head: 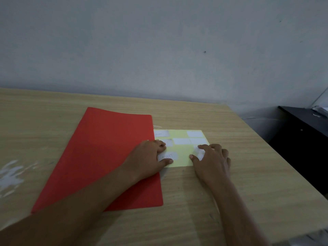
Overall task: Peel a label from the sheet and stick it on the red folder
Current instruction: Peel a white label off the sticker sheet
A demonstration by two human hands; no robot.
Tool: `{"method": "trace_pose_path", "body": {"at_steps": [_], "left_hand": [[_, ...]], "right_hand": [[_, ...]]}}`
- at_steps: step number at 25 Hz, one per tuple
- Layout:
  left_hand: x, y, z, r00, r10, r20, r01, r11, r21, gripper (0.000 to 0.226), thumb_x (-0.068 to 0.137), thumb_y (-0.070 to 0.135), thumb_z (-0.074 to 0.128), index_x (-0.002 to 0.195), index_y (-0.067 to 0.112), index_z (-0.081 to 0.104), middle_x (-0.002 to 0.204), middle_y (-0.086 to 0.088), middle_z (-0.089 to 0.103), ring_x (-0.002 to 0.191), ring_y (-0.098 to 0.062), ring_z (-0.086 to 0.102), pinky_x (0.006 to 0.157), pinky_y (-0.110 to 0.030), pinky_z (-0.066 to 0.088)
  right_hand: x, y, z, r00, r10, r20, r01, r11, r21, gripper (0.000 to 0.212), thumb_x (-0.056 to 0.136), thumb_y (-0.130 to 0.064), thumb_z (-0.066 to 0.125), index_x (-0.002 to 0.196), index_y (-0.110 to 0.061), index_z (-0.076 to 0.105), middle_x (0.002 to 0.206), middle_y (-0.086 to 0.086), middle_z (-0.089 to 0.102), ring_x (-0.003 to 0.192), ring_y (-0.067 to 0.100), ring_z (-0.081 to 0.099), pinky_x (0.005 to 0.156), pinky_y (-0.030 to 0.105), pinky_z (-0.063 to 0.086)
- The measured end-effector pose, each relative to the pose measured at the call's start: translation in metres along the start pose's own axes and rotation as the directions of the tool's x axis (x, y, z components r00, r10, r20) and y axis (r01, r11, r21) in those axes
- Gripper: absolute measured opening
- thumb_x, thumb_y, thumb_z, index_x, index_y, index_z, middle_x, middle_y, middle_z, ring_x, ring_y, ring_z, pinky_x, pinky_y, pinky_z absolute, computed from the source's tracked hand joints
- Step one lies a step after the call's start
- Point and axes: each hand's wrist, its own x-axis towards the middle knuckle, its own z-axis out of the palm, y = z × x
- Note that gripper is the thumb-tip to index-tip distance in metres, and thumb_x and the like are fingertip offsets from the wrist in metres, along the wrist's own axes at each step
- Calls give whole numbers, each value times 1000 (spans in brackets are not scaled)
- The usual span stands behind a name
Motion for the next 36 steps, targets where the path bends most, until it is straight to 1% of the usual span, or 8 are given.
{"method": "trace_pose_path", "body": {"at_steps": [2, 4, 7, 13, 23, 27, 30, 36], "left_hand": [[-1, 1, 0, 1000, -5, 5, 5, 1000, 5, 69, 83, 66, 48, 134, 20, 59, 144, 10, 52, 130, -8, 48, 115, -29, 26], [-1, 2, -1, 1000, -4, 4, 4, 1000, 4, 70, 83, 66, 50, 135, 19, 59, 145, 10, 51, 130, -9, 48, 115, -30, 24], [-1, 3, -3, 1000, -2, 17, 2, 1000, 12, 73, 82, 67, 52, 137, 19, 56, 147, 9, 48, 133, -10, 45, 116, -30, 23], [-3, 2, -3, 1000, -3, 23, 3, 1000, -15, 82, 76, 73, 55, 139, 20, 54, 149, 9, 47, 136, -9, 42, 117, -29, 22], [-3, 4, -7, 1000, -18, 11, 18, 999, -46, 81, 75, 68, 62, 139, 18, 54, 149, 9, 46, 135, -10, 43, 114, -26, 20], [-3, 3, -6, 1000, -16, 21, 17, 999, -50, 81, 75, 69, 61, 138, 19, 55, 149, 9, 47, 134, -12, 45, 116, -27, 19], [-3, 2, -6, 1000, -18, 11, 18, 998, -53, 81, 74, 70, 62, 137, 18, 56, 148, 9, 48, 133, -10, 46, 114, -25, 21], [-3, 3, -7, 999, -28, -29, 25, 996, -91, 83, 71, 68, 67, 136, 18, 57, 147, 7, 50, 133, -9, 46, 112, -24, 25]], "right_hand": [[-1, -9, 2, 995, -96, -42, 97, 995, 36, 40, 86, -42, 65, 125, -35, 61, 132, -6, 48, 122, 20, 39, 99, 35, 31], [-3, -20, 6, 983, -181, -42, 185, 973, 139, 33, 86, -38, 66, 119, -32, 66, 122, -9, 55, 116, 16, 44, 95, 32, 35], [-6, -29, 12, 975, -221, -12, 218, 954, 206, 28, 87, -37, 67, 114, -29, 70, 114, -14, 58, 110, 11, 48, 91, 30, 41], [-10, -34, 13, 975, -224, 10, 220, 963, 155, 28, 87, -39, 68, 113, -29, 71, 112, -15, 58, 109, 10, 49, 90, 33, 43], [-10, -49, 6, 988, -154, 28, 149, 980, 131, 2, 87, -33, 68, 86, -31, 67, 98, -12, 59, 102, 14, 51, 83, 37, 41], [-9, -49, 5, 988, -143, 49, 134, 980, 149, 7, 87, -33, 68, 91, -32, 63, 97, -15, 60, 100, 12, 49, 83, 36, 40], [-8, -51, 4, 989, -139, 45, 131, 980, 147, 4, 87, -30, 68, 85, -32, 65, 96, -14, 61, 99, 13, 50, 81, 37, 41], [-11, -56, 5, 986, -160, 49, 153, 982, 110, 17, 87, -12, 57, 84, -29, 58, 88, -11, 61, 92, 16, 52, 77, 38, 45]]}}
